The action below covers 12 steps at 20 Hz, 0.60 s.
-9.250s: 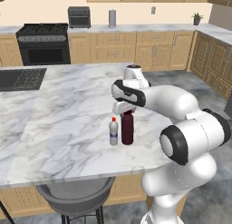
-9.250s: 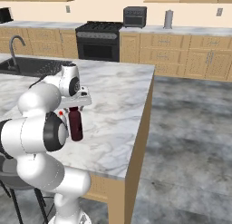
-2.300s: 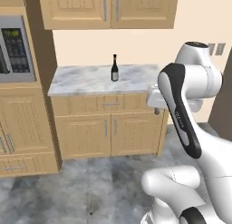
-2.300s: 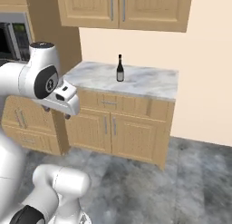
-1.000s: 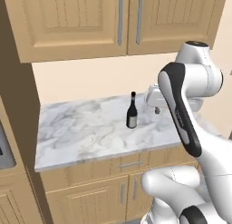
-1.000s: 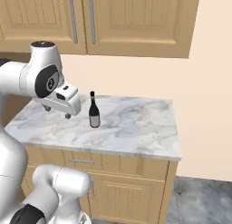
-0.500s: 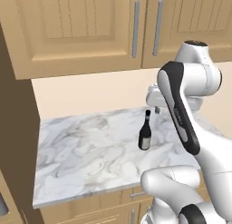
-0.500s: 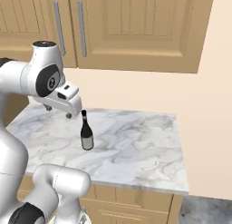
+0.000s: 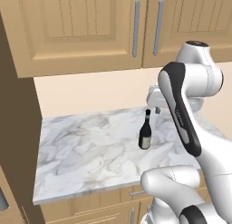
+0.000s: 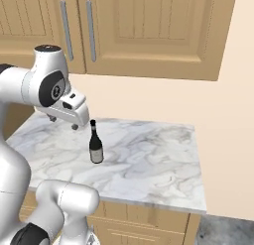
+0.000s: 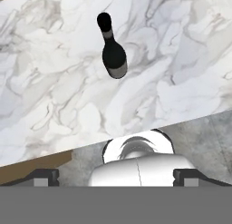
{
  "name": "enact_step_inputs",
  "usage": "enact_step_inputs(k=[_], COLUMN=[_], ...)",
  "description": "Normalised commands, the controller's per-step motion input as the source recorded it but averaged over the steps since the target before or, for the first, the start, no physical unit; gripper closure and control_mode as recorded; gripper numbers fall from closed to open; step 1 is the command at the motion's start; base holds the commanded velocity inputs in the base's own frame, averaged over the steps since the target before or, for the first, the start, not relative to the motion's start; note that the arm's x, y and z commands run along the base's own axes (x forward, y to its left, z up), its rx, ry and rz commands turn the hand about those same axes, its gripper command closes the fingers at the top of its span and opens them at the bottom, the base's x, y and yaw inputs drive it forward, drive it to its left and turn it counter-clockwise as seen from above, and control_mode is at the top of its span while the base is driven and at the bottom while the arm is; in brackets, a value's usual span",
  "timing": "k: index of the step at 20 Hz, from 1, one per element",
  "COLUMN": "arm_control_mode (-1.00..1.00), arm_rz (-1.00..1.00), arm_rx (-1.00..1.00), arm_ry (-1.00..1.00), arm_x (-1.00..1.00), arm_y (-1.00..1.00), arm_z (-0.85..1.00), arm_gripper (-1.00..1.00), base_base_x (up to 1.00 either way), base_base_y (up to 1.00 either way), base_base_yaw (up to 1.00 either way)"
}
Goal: Place the drinks on the dining counter in a tight cluster.
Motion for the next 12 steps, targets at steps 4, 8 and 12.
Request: enact_step_inputs(k=[4,8,12], arm_control_mode=[1.00,-1.00,-1.00], arm_rz=[0.00,0.02,0.12], arm_rx=[0.00,0.02,0.13], arm_ry=[0.00,0.00,-0.05], arm_x=[0.00,0.02,0.19], arm_y=[0.00,-0.04,-0.31], arm_z=[0.00,-0.03,-0.30], arm_gripper=[-1.00,-1.00,-1.00], base_base_x=[0.00,0.00,0.00], base_base_y=[0.00,0.00,0.00], base_base_yaw=[0.00,0.00,0.00])
